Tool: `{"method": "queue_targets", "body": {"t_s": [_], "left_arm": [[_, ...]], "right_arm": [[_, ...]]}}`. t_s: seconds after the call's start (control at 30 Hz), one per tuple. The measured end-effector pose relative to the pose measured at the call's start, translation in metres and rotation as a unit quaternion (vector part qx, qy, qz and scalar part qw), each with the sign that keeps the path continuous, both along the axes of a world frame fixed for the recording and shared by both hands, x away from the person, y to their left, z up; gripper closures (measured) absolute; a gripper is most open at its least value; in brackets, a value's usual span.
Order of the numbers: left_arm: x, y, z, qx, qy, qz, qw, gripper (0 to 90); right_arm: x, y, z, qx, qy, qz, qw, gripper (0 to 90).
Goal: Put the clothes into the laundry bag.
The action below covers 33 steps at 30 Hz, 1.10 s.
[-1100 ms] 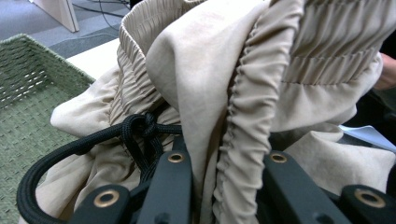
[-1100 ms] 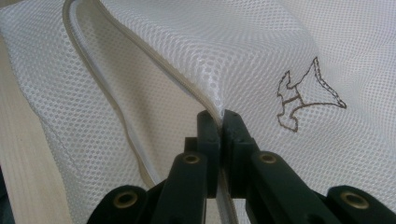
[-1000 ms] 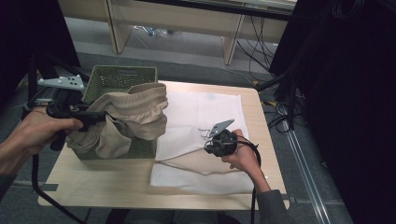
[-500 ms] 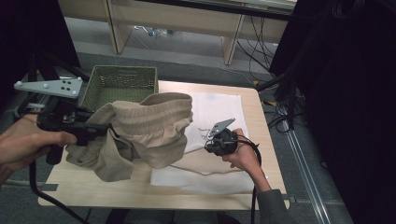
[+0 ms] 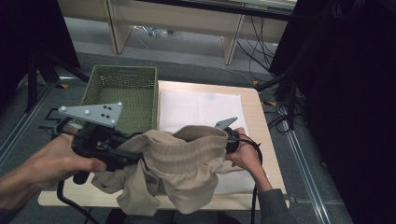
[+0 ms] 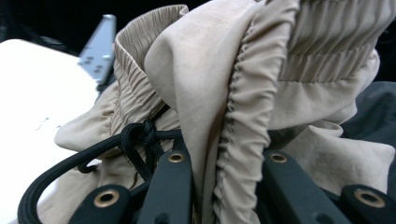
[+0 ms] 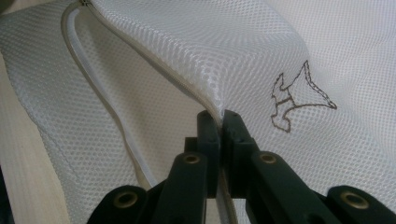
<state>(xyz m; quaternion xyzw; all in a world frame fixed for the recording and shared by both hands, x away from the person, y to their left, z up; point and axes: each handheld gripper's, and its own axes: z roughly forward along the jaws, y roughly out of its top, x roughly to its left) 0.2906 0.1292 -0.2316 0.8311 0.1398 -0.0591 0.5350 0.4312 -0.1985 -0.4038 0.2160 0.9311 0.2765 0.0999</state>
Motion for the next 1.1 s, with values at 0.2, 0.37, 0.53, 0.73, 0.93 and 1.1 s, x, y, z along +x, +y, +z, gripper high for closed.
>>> {"method": "queue_targets", "body": {"t_s": [0.2,0.37,0.53,0.73,0.93,1.1], "left_arm": [[-0.002,-0.025,-0.017,0.018,0.011,-0.022,0.9995,79.4],[0.011,-0.043,-0.052,0.042,0.038,-0.018,0.9982,79.4],[0.032,-0.064,-0.094,0.073,0.064,-0.002,0.9953,79.3],[0.064,-0.087,-0.140,0.113,0.090,0.031,0.9891,79.2],[0.101,-0.094,-0.176,0.133,0.123,0.086,0.9797,79.1],[0.110,-0.089,-0.176,0.137,0.096,0.123,0.9783,79.1]], "right_arm": [[0.001,-0.005,0.017,0.018,-0.020,-0.001,0.9996,88.2],[0.003,-0.010,0.025,0.034,-0.022,-0.002,0.9992,88.2],[0.004,-0.012,0.024,0.036,-0.019,-0.005,0.9992,88.3],[0.004,-0.010,0.026,0.038,-0.023,-0.009,0.9990,88.4],[0.002,-0.011,0.028,0.039,-0.024,-0.012,0.9989,88.5],[0.000,-0.011,0.029,0.038,-0.017,-0.030,0.9987,88.5]]}}
